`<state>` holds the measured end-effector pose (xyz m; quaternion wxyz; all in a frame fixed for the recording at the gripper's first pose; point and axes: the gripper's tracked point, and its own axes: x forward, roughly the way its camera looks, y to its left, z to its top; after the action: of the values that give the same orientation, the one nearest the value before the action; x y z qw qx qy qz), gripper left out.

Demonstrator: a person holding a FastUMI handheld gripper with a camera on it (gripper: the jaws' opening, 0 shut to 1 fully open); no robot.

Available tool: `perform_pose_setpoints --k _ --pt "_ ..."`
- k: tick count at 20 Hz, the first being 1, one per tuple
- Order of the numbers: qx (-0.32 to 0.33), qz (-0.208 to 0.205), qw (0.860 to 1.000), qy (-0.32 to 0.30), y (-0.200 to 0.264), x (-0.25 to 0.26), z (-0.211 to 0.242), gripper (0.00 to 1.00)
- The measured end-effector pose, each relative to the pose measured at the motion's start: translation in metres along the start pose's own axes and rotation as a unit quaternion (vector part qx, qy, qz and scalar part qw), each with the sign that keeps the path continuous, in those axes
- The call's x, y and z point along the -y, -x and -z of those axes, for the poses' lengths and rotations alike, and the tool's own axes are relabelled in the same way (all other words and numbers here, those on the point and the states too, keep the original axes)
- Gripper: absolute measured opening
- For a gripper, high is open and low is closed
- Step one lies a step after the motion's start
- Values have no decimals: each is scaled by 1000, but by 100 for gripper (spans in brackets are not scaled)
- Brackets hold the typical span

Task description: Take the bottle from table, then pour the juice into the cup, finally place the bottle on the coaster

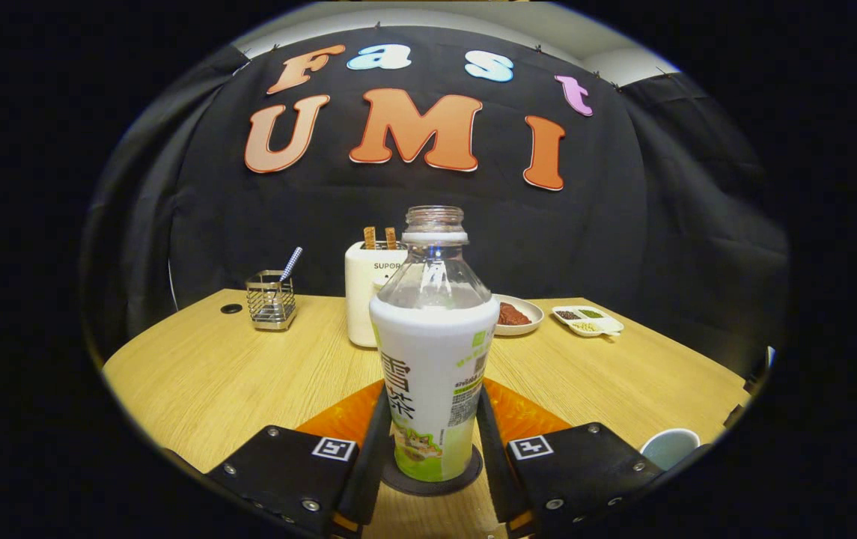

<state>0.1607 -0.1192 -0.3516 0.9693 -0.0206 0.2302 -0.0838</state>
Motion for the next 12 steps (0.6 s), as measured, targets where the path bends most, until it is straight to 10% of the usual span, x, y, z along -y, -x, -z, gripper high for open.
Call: perform_pose_setpoints --k 12 --pt "41 8 999 -21 40 4 -41 97"
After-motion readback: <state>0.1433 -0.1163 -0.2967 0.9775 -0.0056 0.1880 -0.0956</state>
